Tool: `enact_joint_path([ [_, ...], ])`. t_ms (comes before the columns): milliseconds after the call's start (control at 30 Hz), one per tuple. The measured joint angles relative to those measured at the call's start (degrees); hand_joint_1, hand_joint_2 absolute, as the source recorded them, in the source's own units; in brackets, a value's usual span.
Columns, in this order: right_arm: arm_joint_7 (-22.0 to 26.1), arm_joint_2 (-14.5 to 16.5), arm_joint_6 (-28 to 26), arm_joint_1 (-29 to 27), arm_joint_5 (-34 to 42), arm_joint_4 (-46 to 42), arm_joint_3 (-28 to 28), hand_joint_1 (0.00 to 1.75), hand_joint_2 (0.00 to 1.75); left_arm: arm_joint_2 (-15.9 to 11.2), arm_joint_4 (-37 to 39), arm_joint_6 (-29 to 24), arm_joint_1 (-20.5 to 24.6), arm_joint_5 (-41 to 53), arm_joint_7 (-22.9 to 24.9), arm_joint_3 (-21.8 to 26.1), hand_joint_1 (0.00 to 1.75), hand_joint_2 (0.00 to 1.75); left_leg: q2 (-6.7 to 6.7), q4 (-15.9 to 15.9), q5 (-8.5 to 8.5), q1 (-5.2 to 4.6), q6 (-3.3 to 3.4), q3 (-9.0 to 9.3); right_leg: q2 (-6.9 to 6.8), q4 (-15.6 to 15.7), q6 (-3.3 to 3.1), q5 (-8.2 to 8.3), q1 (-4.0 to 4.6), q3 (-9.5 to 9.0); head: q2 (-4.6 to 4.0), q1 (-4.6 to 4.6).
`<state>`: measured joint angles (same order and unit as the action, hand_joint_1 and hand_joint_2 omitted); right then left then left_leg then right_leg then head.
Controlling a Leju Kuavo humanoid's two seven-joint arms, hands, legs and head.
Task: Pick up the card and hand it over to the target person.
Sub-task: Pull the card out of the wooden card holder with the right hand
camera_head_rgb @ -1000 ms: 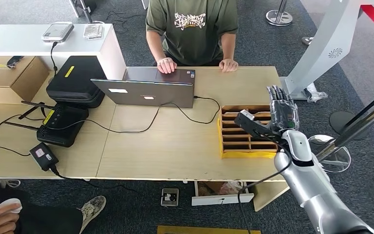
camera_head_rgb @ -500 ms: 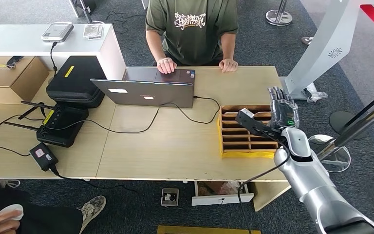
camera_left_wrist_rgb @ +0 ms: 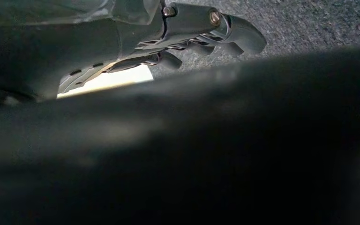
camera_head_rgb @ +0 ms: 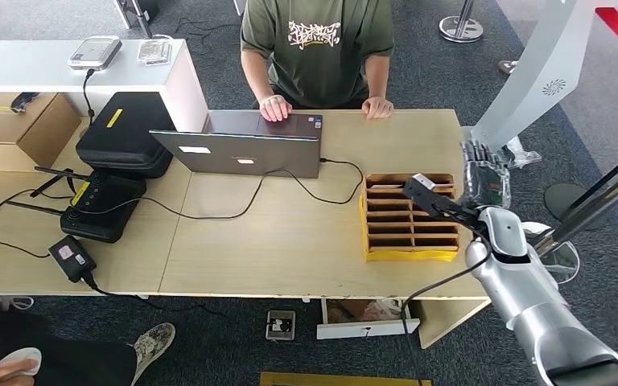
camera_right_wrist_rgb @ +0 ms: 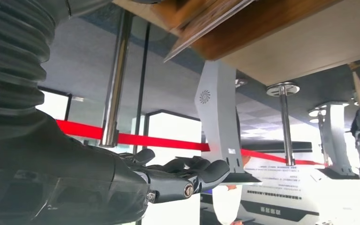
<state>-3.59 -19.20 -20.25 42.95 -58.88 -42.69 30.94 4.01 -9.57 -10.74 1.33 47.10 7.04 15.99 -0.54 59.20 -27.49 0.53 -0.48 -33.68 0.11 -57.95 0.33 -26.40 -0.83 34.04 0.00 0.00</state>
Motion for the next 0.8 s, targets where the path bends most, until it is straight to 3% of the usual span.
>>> enact_joint_path([
  [67,0.3,-0.1,-0.2,0.2,0.5,0.6,0.3,0.04,1.75,0.0,0.0,-0.1,0.0,0.1,-0.2,0.0,0.00,0.00,0.03,0.0,0.00,0.00,0.00,0.03,0.02,0.0,0.00,0.01,0.00,-0.02,0.00,0.00],
  [400,1.3,-0.4,-1.6,-0.6,3.1,0.3,0.4,0.60,1.75,-0.2,0.1,-0.1,-0.1,1.0,-0.7,-0.9,0.00,0.00,0.06,-0.1,-0.01,0.02,0.01,0.10,0.05,0.1,-0.02,0.02,0.02,-0.08,0.00,0.00],
  [533,1.6,-0.3,-2.1,-0.8,4.1,-0.2,0.7,0.48,1.75,-0.4,0.1,0.0,-0.2,1.5,-0.7,-1.2,0.00,0.00,0.09,0.0,-0.02,0.02,0.00,0.08,0.09,0.1,-0.02,0.02,0.03,-0.05,0.00,0.00],
  [800,1.2,0.1,-1.8,-1.7,5.2,-1.6,1.0,0.48,1.75,-0.5,0.1,-0.2,-0.2,1.9,-1.1,-1.5,0.00,0.00,0.08,0.0,-0.02,0.04,-0.01,0.07,0.08,0.1,-0.02,0.02,0.04,-0.04,0.00,0.00],
])
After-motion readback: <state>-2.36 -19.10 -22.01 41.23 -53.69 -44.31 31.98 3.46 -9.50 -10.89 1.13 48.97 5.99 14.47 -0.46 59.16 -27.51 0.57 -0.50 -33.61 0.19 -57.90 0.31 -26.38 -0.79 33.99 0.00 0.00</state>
